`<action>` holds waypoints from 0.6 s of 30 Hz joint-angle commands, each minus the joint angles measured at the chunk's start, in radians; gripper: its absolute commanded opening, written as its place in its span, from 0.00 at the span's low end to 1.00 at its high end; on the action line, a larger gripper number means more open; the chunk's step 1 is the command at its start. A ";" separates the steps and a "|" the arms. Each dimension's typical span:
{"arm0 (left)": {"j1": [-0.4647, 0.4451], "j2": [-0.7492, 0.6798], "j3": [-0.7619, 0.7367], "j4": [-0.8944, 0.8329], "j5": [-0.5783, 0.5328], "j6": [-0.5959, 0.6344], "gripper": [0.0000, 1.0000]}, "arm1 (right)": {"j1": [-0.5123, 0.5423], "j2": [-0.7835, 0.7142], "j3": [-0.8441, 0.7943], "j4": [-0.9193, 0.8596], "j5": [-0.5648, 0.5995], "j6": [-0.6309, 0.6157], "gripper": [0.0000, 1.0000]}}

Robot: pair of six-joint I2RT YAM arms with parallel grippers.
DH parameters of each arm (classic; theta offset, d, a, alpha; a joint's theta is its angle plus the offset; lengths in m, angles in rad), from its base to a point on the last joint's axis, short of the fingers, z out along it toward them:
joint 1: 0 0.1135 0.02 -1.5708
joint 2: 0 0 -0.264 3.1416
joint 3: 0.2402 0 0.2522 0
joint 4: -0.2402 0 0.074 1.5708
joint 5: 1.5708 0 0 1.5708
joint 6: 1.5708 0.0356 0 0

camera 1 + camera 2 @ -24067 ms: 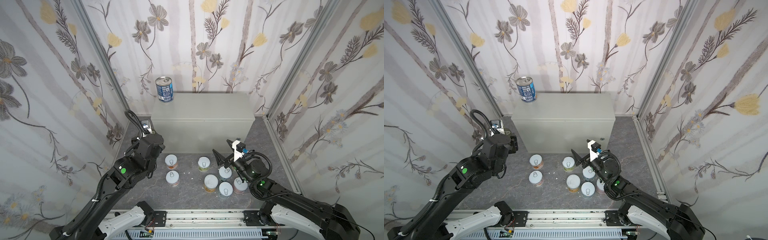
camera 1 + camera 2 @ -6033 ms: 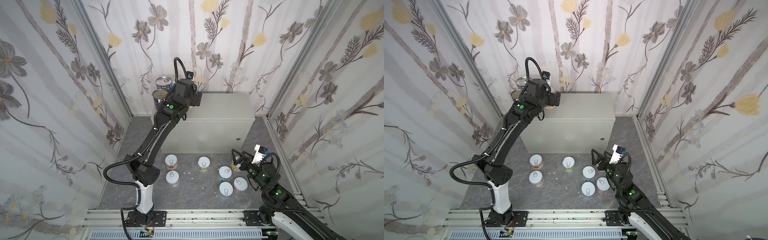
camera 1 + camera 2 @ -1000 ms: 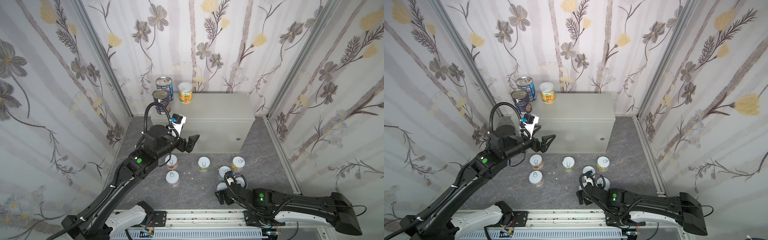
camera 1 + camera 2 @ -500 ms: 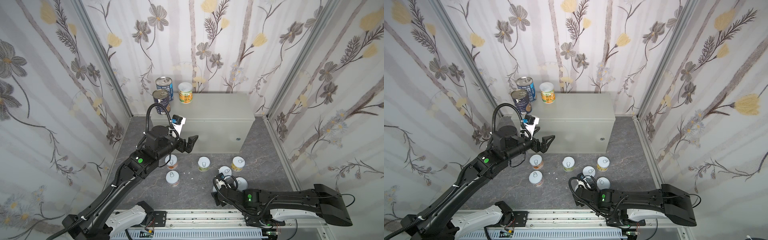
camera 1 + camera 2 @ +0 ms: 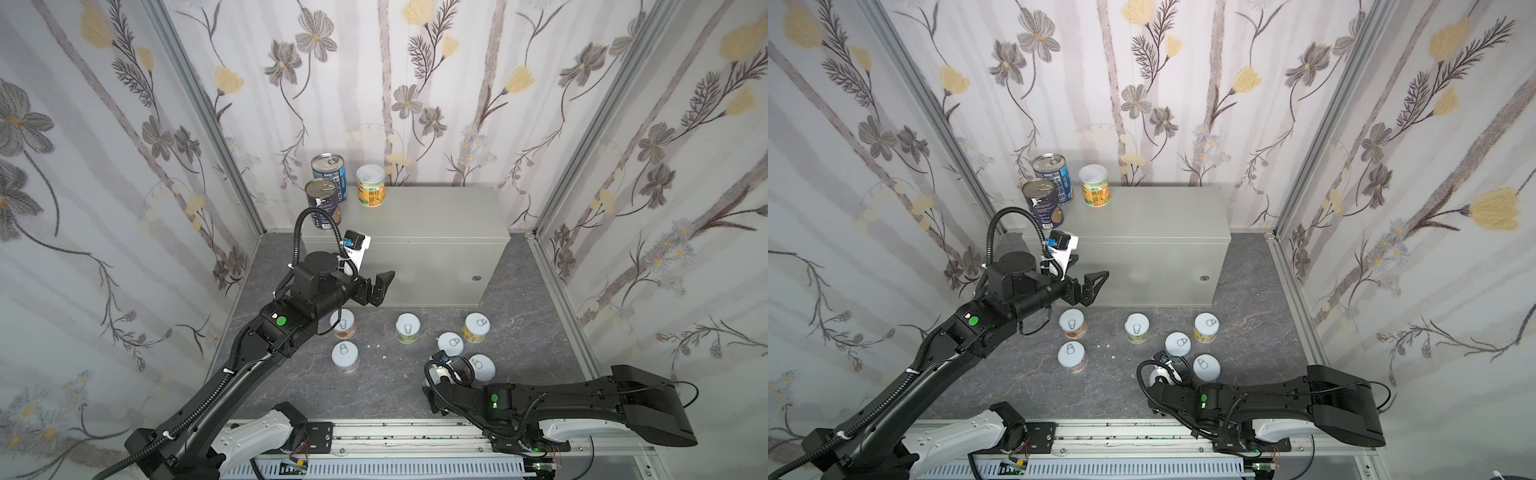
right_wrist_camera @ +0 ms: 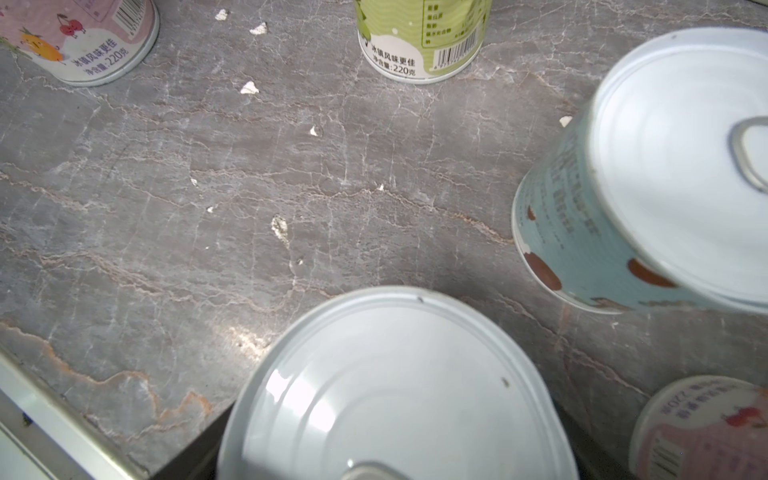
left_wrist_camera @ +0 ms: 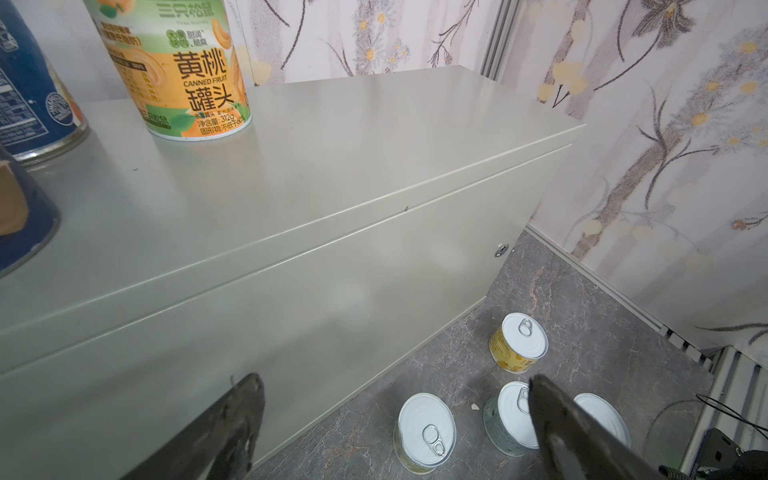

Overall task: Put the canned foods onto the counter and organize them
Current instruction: 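Lower the right gripper onto the large white-lidded can nearest the robot and close it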

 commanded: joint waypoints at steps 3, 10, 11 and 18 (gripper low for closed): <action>0.001 0.002 -0.003 0.002 -0.014 -0.006 1.00 | 0.008 0.012 -0.015 0.090 0.043 0.048 0.80; 0.001 0.007 -0.004 0.003 -0.032 -0.004 1.00 | 0.025 0.001 -0.025 0.108 0.087 0.077 0.71; 0.000 0.008 -0.004 0.003 -0.037 -0.003 1.00 | 0.030 0.000 -0.026 0.106 0.095 0.074 0.68; 0.001 0.009 -0.005 0.007 -0.063 -0.001 1.00 | 0.043 0.000 0.004 0.072 0.137 0.023 0.52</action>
